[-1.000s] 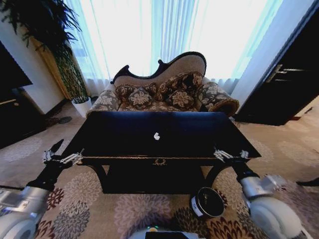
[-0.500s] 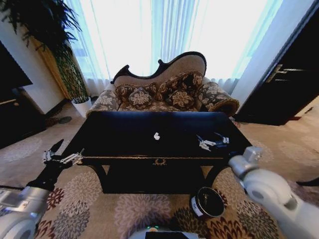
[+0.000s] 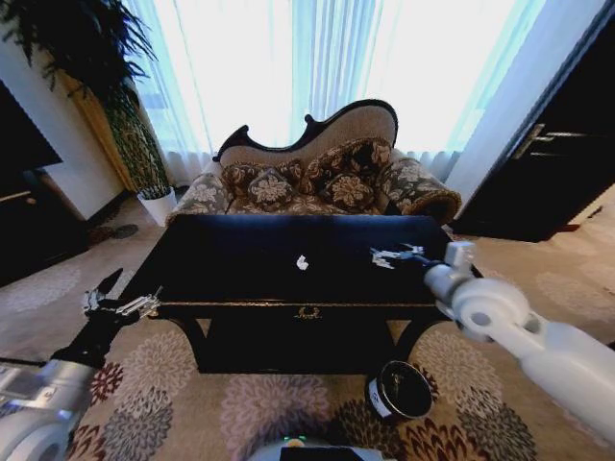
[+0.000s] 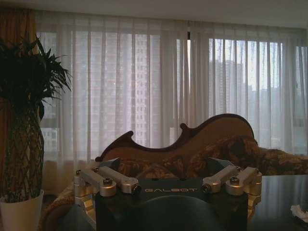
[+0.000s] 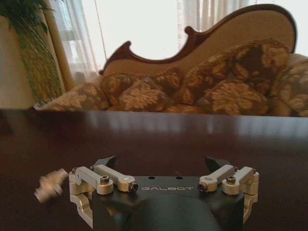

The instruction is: Move to the front of the table and place the trash on the table into the trash bin.

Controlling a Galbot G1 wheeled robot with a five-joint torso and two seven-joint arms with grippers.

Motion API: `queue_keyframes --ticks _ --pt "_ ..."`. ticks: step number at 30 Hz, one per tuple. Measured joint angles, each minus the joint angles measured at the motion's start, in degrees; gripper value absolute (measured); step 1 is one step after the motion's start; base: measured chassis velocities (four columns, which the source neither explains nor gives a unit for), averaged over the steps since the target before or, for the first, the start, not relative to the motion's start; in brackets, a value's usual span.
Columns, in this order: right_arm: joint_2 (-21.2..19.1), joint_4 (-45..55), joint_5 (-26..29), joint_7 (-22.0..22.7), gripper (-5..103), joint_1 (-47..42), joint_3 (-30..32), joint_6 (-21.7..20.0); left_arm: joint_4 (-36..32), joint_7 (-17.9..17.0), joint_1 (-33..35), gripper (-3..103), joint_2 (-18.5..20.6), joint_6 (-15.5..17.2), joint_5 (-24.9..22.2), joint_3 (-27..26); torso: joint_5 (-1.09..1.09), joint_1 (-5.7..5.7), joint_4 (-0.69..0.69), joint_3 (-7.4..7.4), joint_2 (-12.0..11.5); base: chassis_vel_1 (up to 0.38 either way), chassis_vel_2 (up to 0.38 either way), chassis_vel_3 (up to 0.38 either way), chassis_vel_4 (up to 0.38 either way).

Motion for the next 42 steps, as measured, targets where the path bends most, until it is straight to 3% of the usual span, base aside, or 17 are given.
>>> queue_keyframes --ticks 6,21,31,42 --pt "3.1 -2.3 2.6 1.8 100 12.5 -12.5 -0.7 0.0 0.0 0.0 100 0.0 0.0 0.0 0.0 -0.03 0.00 0.01 0.00 0.0 0.000 0.000 0.000 0.000" --pt "10.3 -5.5 2.2 1.0 100 30.3 -32.3 -1.4 0.0 0.0 0.0 100 0.0 0.0 0.0 0.0 -0.02 0.00 0.01 0.00 0.0 0.000 0.000 0.000 0.000" --pt "14.6 -9.8 0.5 0.8 100 31.8 -38.1 -1.7 0.0 0.0 0.0 100 0.0 0.0 0.0 0.0 -0.01 0.00 0.00 0.00 0.0 0.000 0.000 0.000 0.000" --pt "16.6 -12.6 0.0 1.2 100 33.2 -41.8 -1.9 0.0 0.0 0.0 100 0.0 0.0 0.0 0.0 -0.02 -0.01 0.00 -0.01 0.0 0.000 0.000 0.000 0.000"
